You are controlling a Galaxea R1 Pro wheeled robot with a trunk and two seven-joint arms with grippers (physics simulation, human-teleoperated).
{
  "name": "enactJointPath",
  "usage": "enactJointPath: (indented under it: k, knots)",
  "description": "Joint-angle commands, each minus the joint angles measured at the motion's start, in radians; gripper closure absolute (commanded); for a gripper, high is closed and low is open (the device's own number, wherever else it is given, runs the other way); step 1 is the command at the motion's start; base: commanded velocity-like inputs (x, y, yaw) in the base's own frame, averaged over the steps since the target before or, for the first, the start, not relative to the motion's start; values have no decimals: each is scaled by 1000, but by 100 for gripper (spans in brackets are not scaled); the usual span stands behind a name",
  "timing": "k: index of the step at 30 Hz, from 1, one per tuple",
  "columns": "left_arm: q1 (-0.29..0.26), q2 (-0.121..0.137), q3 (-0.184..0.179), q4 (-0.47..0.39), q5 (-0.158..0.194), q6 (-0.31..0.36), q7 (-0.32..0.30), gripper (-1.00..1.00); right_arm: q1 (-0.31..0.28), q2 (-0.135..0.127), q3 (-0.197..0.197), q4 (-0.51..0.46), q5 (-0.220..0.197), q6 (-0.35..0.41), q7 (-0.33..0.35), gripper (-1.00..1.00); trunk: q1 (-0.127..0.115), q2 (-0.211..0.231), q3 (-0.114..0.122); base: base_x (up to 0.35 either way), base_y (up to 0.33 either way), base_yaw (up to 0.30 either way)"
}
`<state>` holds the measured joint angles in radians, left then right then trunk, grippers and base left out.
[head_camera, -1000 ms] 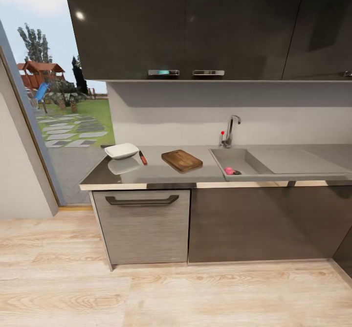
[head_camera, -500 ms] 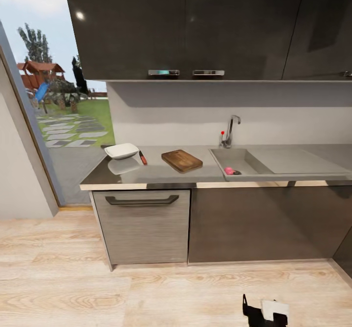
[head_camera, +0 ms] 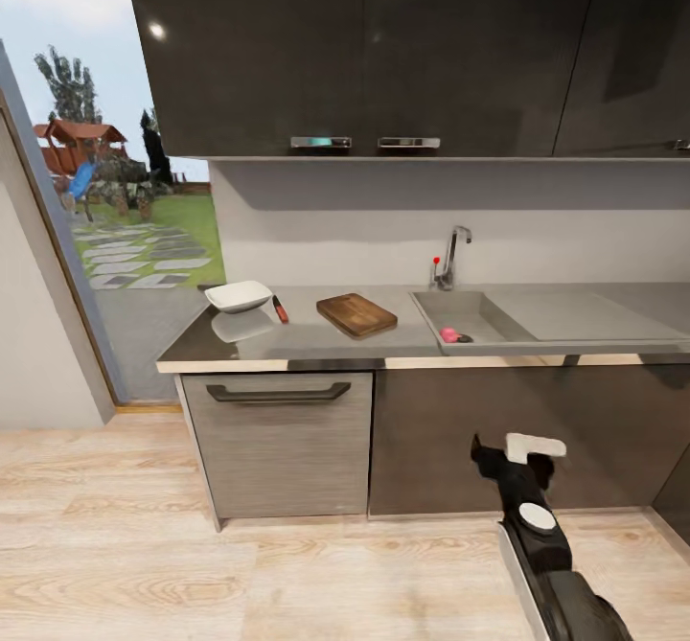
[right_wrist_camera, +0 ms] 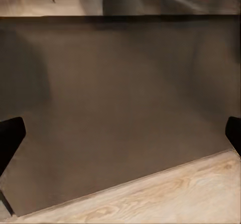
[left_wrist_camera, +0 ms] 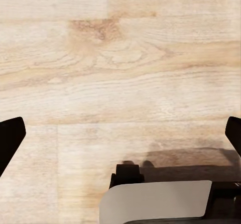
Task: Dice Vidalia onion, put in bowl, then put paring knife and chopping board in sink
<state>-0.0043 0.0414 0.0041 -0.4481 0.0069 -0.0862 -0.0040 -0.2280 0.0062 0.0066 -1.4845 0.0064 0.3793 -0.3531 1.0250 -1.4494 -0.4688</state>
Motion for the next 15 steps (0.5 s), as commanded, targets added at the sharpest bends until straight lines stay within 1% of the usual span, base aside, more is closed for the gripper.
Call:
enactJointPath:
  k: [1,2,4,5,6,8,9,10,12,13,14,15]
  knots:
    - [0,0,1,0,1,-3,0,-100,-43,9,1,-4,0,35,-15,-100,0,-1,-1,0,0,0]
    - [0,0,1,0,1,-3,-1,-100,-108,22,2,-7,4,83,-35,-100,0,-1,-1,0,0,0]
    - [0,0,1,0,1,-3,-1,-100,-201,37,5,-7,16,159,-58,-100,0,-1,-1,0,0,0]
    - [0,0,1,0,1,-3,-1,-100,-297,60,24,-2,26,229,-69,-100,0,-1,-1,0,0,0]
    - [0,0,1,0,1,-3,-1,-100,-321,68,32,0,28,243,-71,-100,0,-1,-1,0,0,0]
    - [0,0,1,0,1,-3,-1,-100,-418,95,63,26,32,287,-79,-100,0,-1,-1,0,0,0]
    - [0,0,1,0,1,-3,-1,-100,-527,123,80,103,34,313,-93,-100,0,-1,-1,0,0,0]
    - [0,0,1,0,2,-3,-1,-100,-557,130,82,131,34,316,-97,-100,0,-1,-1,0,0,0]
    - [0,0,1,-1,2,-3,-1,-100,-686,162,88,279,35,324,-107,-100,0,-1,-1,0,0,0]
    - [0,0,2,-2,2,-3,-1,-100,-753,168,89,367,35,325,-110,-100,0,-1,-1,0,0,0]
    - [0,0,2,-2,2,-3,-1,-100,-848,168,90,495,34,323,-112,-100,0,-1,-1,0,0,0]
    - [0,0,2,-3,2,-3,-1,-100,-931,168,90,604,32,322,-113,-100,0,-1,-1,0,0,0]
